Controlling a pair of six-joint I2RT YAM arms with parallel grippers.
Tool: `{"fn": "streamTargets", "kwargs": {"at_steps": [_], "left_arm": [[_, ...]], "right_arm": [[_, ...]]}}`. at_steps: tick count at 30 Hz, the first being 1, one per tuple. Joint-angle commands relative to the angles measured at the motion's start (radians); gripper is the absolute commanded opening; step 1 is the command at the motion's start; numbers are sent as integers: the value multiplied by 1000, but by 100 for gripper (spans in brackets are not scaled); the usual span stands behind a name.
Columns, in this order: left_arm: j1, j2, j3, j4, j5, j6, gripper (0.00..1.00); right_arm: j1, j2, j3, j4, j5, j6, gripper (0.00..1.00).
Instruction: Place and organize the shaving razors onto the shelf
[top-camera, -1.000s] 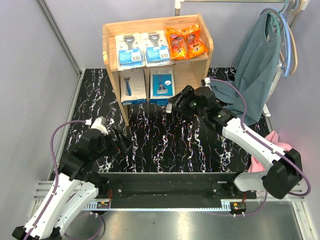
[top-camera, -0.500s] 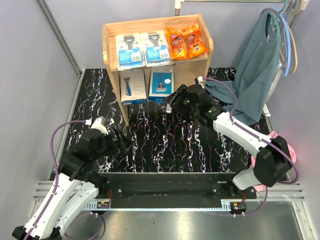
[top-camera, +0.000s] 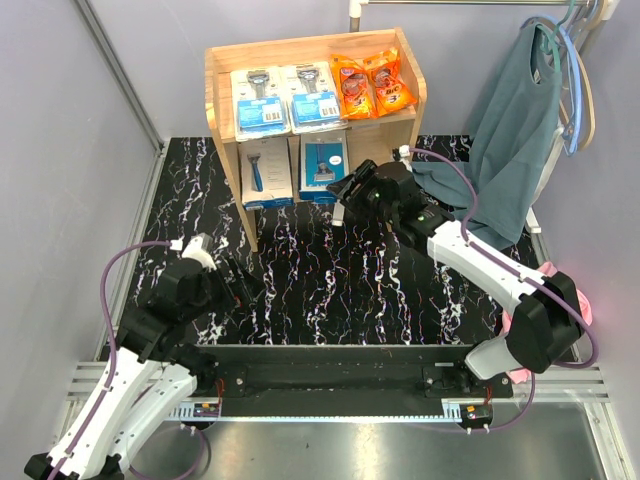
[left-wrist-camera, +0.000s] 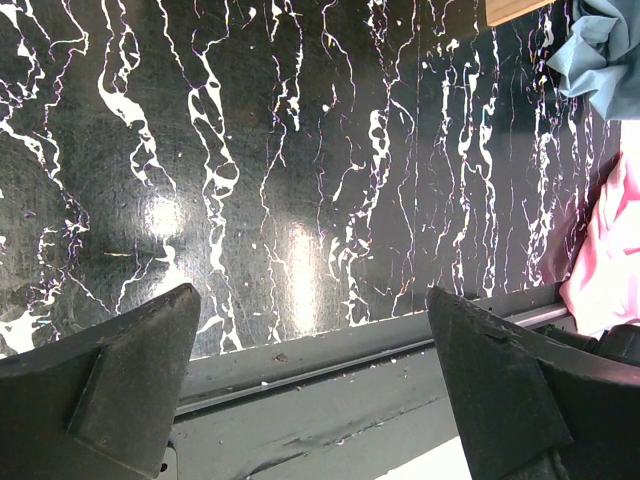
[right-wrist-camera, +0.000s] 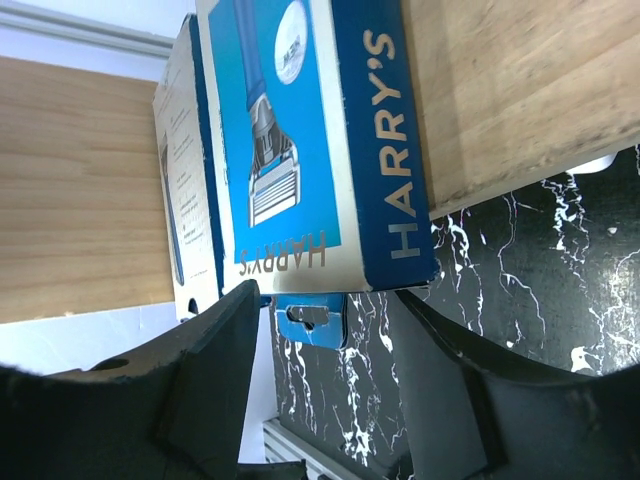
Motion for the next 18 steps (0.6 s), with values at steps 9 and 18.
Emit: {"fn": "streamTargets", "kwargs": {"at_steps": [9,18], "left_arm": [[-4,-10,-2,52,26,17,99],[-4,5,25,49,29,40,99]], "right_arm": [[-26,-59,16,17,28,-24,64],[-23,-147,-34,-26,-61,-30,72]]}}
